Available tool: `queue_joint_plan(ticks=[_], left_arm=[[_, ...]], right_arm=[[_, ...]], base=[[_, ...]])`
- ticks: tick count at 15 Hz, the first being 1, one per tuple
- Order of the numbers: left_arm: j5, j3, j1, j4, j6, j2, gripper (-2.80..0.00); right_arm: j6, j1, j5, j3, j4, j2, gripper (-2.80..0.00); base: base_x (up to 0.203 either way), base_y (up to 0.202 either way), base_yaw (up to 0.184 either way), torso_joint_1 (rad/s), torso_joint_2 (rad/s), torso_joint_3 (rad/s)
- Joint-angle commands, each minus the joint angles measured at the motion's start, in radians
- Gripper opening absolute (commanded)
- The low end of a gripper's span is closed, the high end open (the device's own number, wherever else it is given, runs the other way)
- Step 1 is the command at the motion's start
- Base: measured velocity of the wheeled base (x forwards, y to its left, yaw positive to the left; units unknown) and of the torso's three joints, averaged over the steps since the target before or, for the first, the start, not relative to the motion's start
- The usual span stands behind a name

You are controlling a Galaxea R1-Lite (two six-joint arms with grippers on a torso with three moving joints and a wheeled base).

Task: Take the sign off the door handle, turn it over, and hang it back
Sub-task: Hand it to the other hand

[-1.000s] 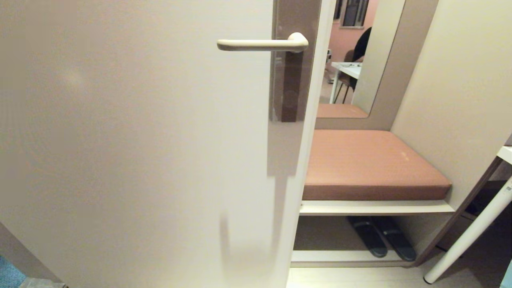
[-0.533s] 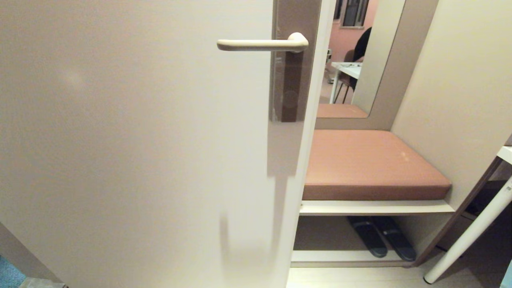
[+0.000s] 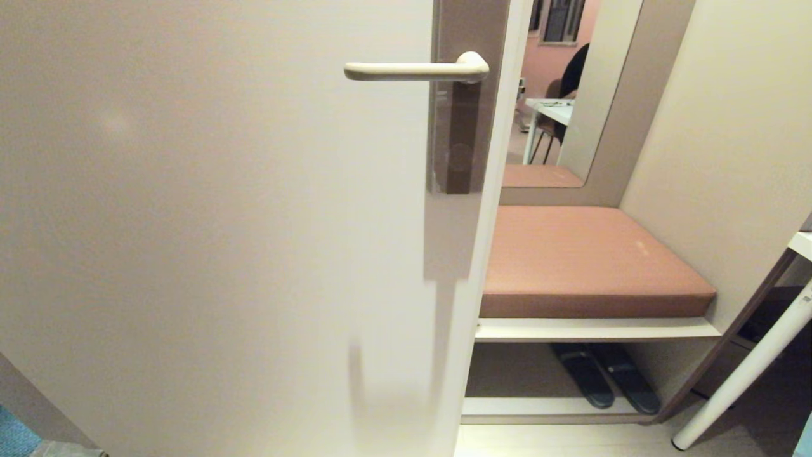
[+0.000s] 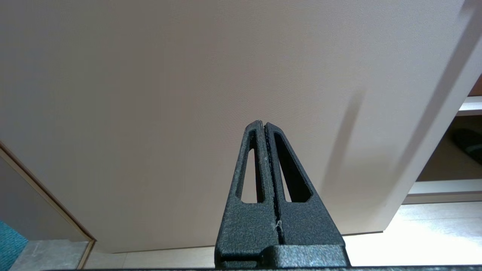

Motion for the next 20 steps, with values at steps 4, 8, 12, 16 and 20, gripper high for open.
queue_joint_plan(ticks=[4,8,12,16,20], left_arm=[[0.0,0.0,0.0,0.0,0.001,0.001,-2.8],[-0.002,0.0,0.0,0.0,0.002,0.001,-2.8],[-0.002,0.0,0.0,0.0,0.003,0.001,-2.8],[-0.006,0.0,0.0,-0.002,0.017,0.001,-2.8],[-0.006,0.0,0.0,-0.002,0.017,0.001,-2.8]], right_arm=[[-0.001,0.0,0.001,0.0,0.0,0.002,-2.8],[-0.001,0.0,0.001,0.0,0.0,0.002,-2.8],[-0.001,0.0,0.001,0.0,0.0,0.002,-2.8],[-0.001,0.0,0.001,0.0,0.0,0.002,-2.8],[-0.001,0.0,0.001,0.0,0.0,0.002,-2.8]], base=[[0.0,0.0,0.0,0.0,0.0,0.0],[0.0,0.0,0.0,0.0,0.0,0.0],[0.0,0.0,0.0,0.0,0.0,0.0],[0.0,0.0,0.0,0.0,0.0,0.0],[0.0,0.0,0.0,0.0,0.0,0.0]])
